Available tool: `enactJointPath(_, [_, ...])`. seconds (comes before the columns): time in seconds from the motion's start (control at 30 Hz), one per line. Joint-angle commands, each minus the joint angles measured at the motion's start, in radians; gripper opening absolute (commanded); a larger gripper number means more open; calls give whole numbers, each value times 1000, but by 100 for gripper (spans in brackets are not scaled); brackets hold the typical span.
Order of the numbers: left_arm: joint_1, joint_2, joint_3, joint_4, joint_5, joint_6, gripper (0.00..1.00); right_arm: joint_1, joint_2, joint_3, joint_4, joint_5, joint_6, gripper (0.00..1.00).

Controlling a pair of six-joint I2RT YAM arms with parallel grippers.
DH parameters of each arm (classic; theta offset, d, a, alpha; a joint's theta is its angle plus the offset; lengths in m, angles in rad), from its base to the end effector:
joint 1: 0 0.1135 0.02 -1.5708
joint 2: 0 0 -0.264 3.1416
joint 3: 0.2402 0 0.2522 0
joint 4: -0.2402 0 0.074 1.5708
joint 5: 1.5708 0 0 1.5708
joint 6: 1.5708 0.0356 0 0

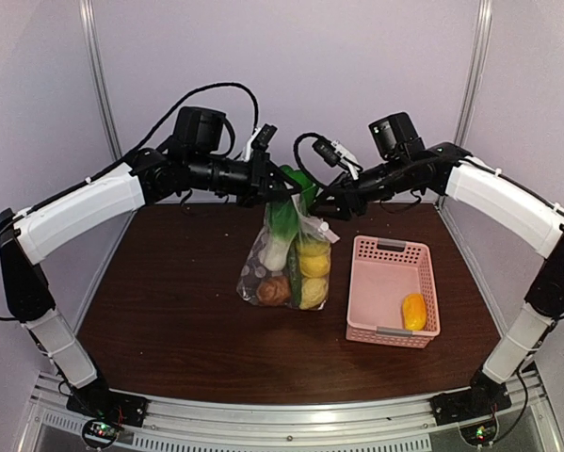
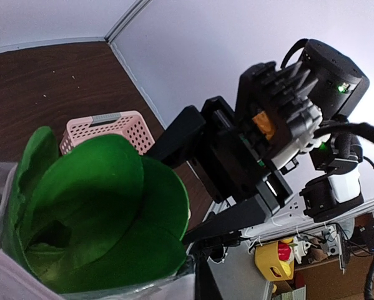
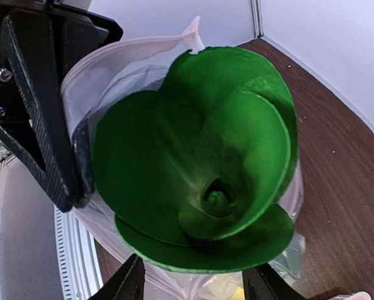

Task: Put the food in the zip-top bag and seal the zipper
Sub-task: Adjust the fake vegetable in the zipper food storage bag.

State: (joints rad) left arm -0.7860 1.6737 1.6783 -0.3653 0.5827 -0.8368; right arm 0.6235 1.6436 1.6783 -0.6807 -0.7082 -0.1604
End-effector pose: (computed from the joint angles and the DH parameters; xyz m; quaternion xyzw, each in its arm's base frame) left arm 0.2609 -0.2890 0.4006 0.1433 0.7917 -0.5578 0.2038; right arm 0.2809 0.2305 0.3844 -0.4636 0.7167 0.3981 0.3360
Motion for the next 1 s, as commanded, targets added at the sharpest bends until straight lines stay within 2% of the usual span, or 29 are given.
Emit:
enactJointPath(0.0, [4, -32, -18, 76, 10, 19, 0, 8, 58, -17, 40, -107, 118, 53])
enactJointPath(0.33, [5, -45, -26, 77, -3, 19, 0, 9, 103, -3, -21, -26, 86, 52])
enactJointPath(0.47, [5, -50, -36, 71, -11, 23, 0, -10, 32, 9, -47, -56, 58, 52])
enactJointPath(0.63, [5, -55, -55, 79, -4, 12, 0, -36, -52, -5, 20, 47, 97, 52])
enactJointPath(0.97, [5, -52, -54, 95, 5, 4, 0, -6, 115, 68, -105, 96, 84, 57])
